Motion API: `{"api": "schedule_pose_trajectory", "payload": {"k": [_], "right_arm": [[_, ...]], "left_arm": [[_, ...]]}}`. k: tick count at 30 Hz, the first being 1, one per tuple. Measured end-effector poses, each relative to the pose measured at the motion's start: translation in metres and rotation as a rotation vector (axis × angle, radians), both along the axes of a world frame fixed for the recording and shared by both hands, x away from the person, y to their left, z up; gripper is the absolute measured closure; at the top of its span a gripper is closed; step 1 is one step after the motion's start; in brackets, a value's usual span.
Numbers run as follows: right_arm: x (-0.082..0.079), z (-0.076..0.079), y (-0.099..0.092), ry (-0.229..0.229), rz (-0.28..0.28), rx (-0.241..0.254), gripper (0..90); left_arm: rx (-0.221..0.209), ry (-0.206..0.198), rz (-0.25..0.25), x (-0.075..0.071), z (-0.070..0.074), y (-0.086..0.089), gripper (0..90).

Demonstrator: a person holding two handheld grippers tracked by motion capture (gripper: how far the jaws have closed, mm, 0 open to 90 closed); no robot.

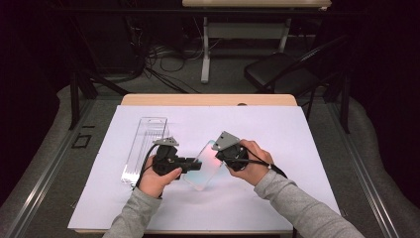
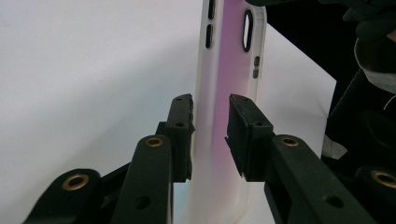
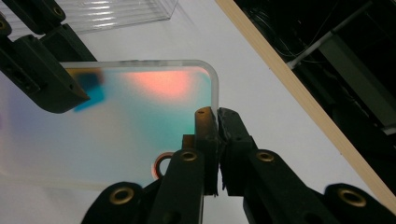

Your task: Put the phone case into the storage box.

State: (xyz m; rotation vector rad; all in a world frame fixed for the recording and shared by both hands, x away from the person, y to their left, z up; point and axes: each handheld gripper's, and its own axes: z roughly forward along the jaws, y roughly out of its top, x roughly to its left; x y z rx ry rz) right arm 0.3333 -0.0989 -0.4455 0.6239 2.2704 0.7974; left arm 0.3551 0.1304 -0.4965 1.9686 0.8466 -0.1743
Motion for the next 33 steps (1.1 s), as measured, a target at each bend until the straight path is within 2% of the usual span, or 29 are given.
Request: {"api": "schedule_pose_trajectory", "payload": {"k": [8,17,33], "right_arm": [[-0.0004,-0.0004,0.0003,-0.001,0.001,-0.001,87.7],[-0.0008,-0.0005,0.0008,-0.003,0.003,-0.004,87.8],[-0.0008,-0.0010,0.0011,-0.005,0.006,0.000,87.8]], "left_arm": [[-0.009,0.018,0.000,0.0006,0.0000,0.0017,76.9],[-0.024,0.044,0.007,0.0008,0.0004,0.0032,78.6],[-0.050,0.063,-0.006,0.0026,0.0000,0.0067,81.0]]}}
